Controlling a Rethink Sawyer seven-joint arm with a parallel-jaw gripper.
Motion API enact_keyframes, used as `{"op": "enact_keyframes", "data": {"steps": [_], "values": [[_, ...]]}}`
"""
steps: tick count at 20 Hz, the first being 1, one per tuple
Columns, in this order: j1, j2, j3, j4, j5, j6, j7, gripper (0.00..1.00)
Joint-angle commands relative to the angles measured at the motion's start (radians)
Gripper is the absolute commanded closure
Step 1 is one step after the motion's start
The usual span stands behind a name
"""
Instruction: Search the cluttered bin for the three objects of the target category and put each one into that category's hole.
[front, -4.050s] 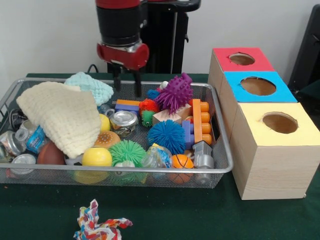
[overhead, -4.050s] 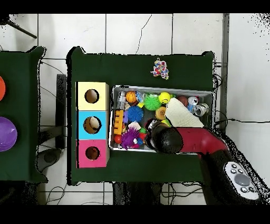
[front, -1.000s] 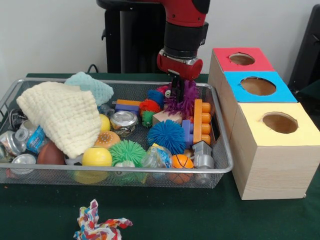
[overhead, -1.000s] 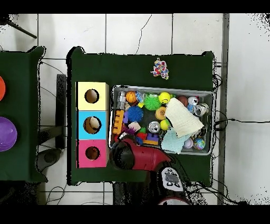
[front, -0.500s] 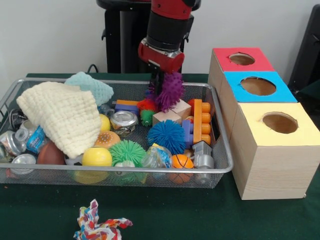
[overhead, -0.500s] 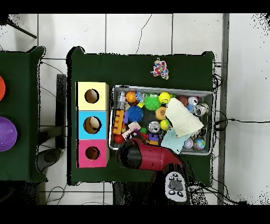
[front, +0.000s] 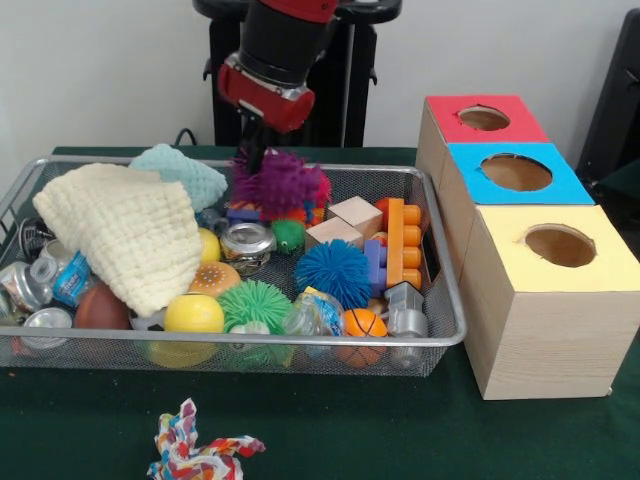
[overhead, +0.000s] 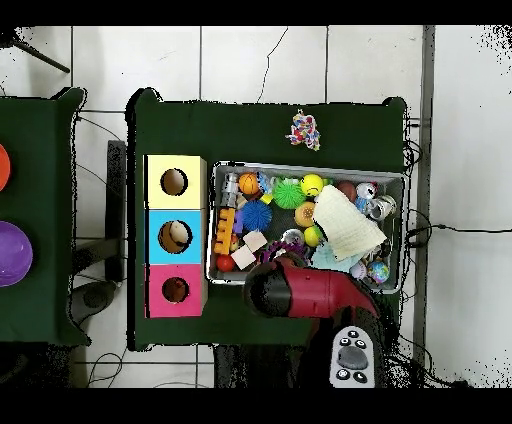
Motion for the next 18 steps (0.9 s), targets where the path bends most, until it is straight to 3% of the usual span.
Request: {"op": "enact_keyframes", "data": {"steps": [1, 13, 17, 18], "values": [[-0.094, -0.034, 0.06, -0.141, -0.123, 0.097, -0.194, 1.0], [-0.271, -0.026, 0.195, -0.211, -0.262, 0.094, -0.257, 1.0], [-0.322, 0.013, 0.269, -0.193, -0.259, 0.093, -0.221, 1.0], [-0.36, 0.033, 0.321, -0.176, -0.239, 0.101, -0.223, 1.0]]}}
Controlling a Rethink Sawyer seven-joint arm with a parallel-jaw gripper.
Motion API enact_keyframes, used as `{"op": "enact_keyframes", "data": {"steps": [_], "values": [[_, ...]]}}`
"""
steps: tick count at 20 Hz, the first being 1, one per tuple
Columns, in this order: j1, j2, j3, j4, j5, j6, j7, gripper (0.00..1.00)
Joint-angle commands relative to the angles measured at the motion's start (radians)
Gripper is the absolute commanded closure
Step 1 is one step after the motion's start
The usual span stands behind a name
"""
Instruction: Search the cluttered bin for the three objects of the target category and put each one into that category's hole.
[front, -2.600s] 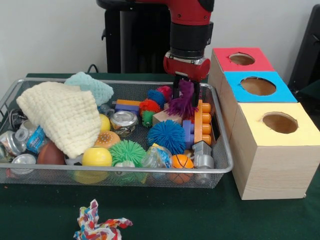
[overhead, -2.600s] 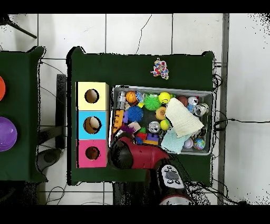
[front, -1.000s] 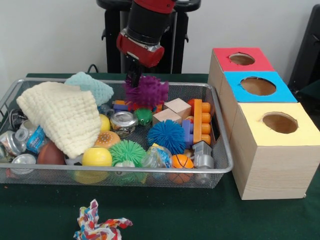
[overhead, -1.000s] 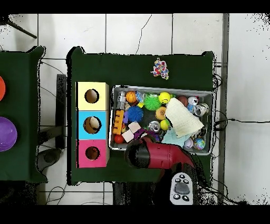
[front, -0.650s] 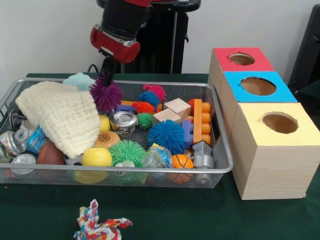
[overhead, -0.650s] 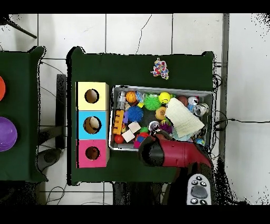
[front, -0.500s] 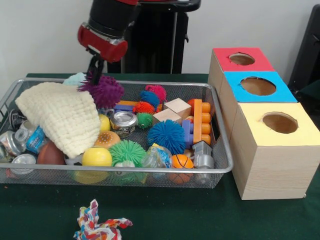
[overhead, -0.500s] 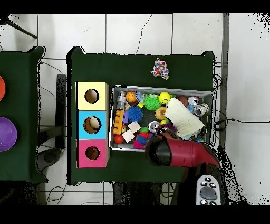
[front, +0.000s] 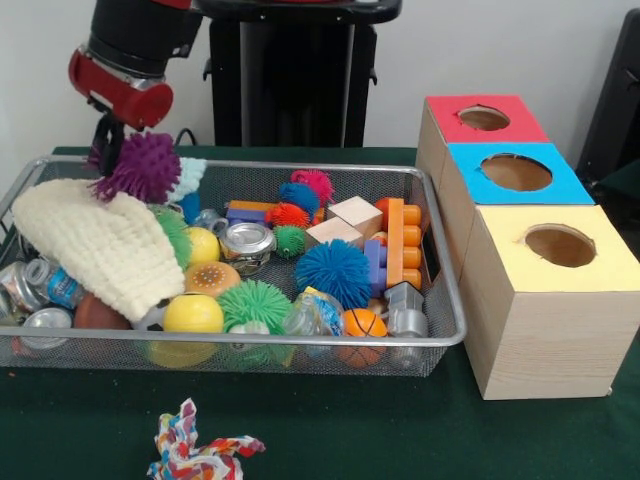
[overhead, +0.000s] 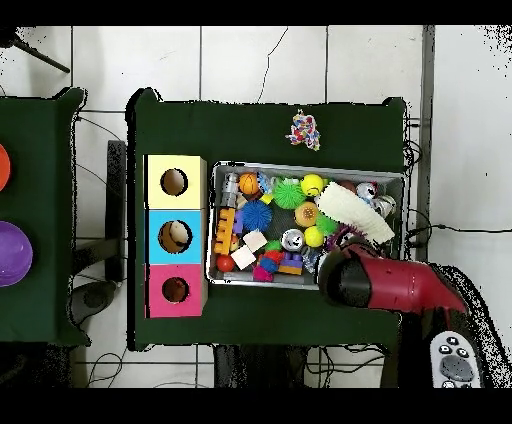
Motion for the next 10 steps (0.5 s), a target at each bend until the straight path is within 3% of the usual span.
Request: {"op": "enact_keyframes", "data": {"steps": [1, 2, 10], "values": [[-0.113, 0.065, 0.258, -0.025, -0.027, 0.102, -0.221, 1.0], [-0.156, 0.065, 0.319, 0.0, -0.017, 0.111, -0.221, 0.0], [-0.161, 0.061, 0.341, 0.032, 0.001, 0.126, -0.14, 0.0]]}}
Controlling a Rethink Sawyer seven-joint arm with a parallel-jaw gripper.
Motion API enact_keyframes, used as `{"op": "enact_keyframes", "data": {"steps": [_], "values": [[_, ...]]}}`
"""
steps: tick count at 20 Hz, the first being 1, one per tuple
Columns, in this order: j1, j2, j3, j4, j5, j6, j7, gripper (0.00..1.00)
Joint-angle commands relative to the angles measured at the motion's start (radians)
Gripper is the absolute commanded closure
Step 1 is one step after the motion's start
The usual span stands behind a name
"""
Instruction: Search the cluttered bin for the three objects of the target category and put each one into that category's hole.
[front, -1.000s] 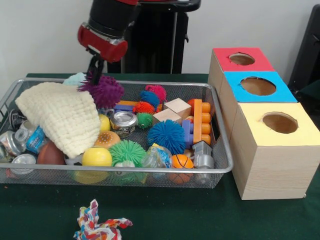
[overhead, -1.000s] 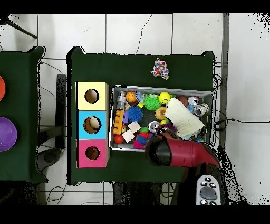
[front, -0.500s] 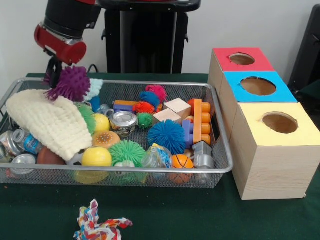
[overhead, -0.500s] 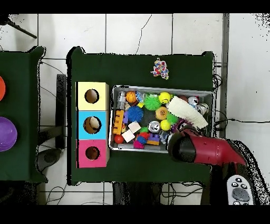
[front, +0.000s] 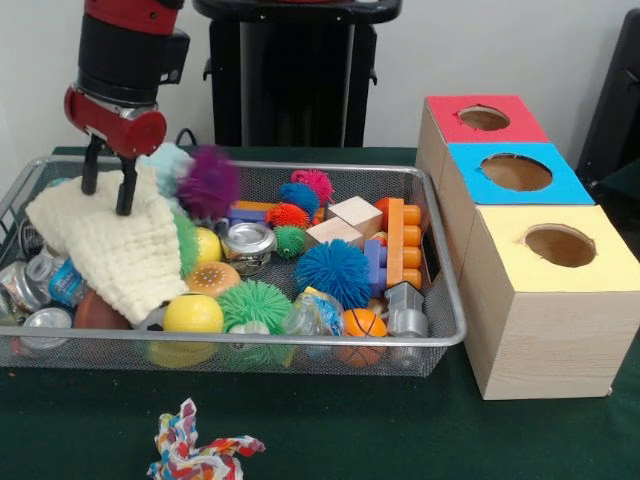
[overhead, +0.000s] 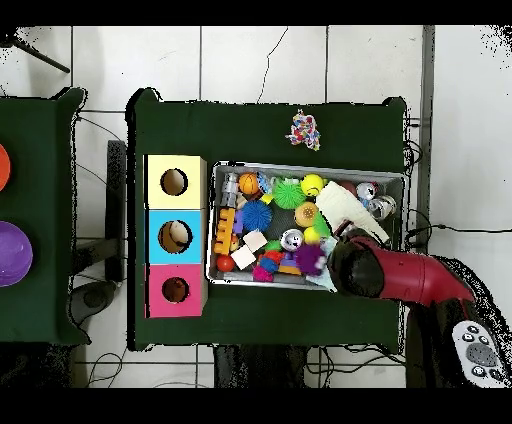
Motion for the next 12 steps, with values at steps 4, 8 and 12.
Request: {"op": "enact_keyframes", "data": {"steps": [4, 8, 12], "values": [[0.002, 0.0, 0.147, 0.033, 0.011, 0.164, -0.112, 0.0], [0.042, -0.065, 0.103, 0.016, -0.004, 0.235, -0.135, 0.0], [0.066, -0.154, 0.082, 0.014, 0.0, 0.345, -0.176, 0.0]]}}
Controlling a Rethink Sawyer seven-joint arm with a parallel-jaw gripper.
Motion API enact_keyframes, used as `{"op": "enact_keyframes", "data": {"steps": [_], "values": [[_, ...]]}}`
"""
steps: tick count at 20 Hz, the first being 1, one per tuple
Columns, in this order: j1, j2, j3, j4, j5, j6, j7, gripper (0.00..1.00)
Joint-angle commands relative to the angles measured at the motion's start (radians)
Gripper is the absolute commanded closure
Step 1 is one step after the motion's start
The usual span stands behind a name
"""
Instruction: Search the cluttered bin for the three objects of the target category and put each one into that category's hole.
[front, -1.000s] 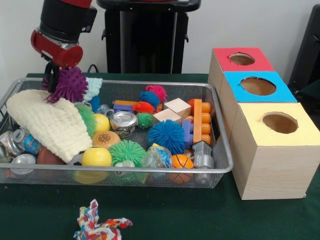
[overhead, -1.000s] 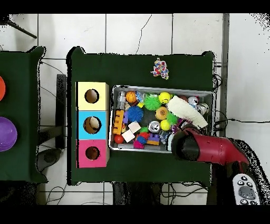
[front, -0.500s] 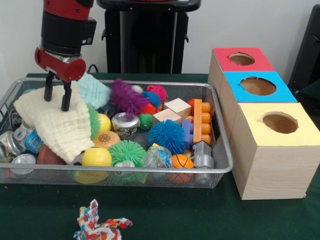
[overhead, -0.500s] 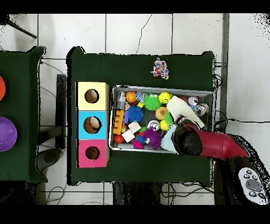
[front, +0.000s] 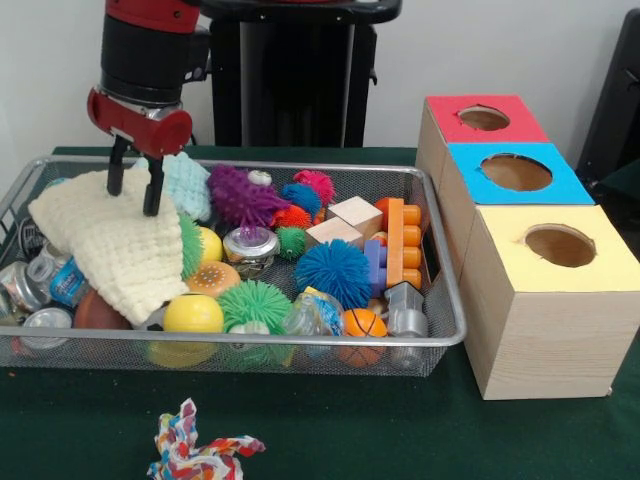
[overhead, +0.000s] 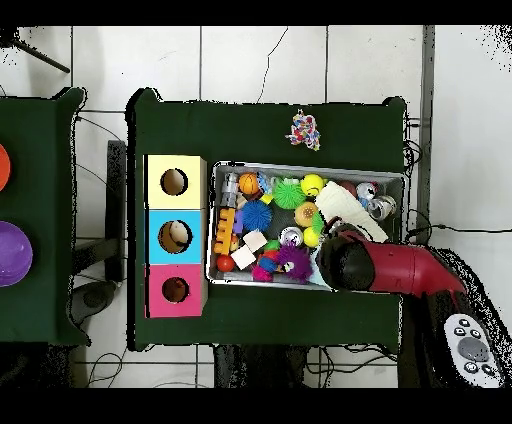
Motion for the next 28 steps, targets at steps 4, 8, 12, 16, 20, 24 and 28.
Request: {"op": "enact_keyframes", "data": {"steps": [4, 8, 12, 16, 20, 24, 28], "values": [[-0.002, -0.115, 0.109, 0.014, 0.025, 0.242, -0.179, 0.0], [-0.021, -0.084, 0.165, 0.024, 0.06, 0.203, -0.125, 0.0], [-0.038, -0.055, 0.222, 0.036, 0.096, 0.155, -0.089, 0.0], [-0.033, -0.029, 0.233, 0.042, 0.095, 0.089, -0.044, 0.0], [-0.006, -0.037, 0.216, 0.044, 0.099, 0.087, -0.005, 0.0], [0.036, -0.05, 0.176, 0.028, 0.106, 0.109, 0.035, 0.0], [0.071, -0.043, 0.166, -0.006, 0.125, 0.126, 0.057, 0.0]]}}
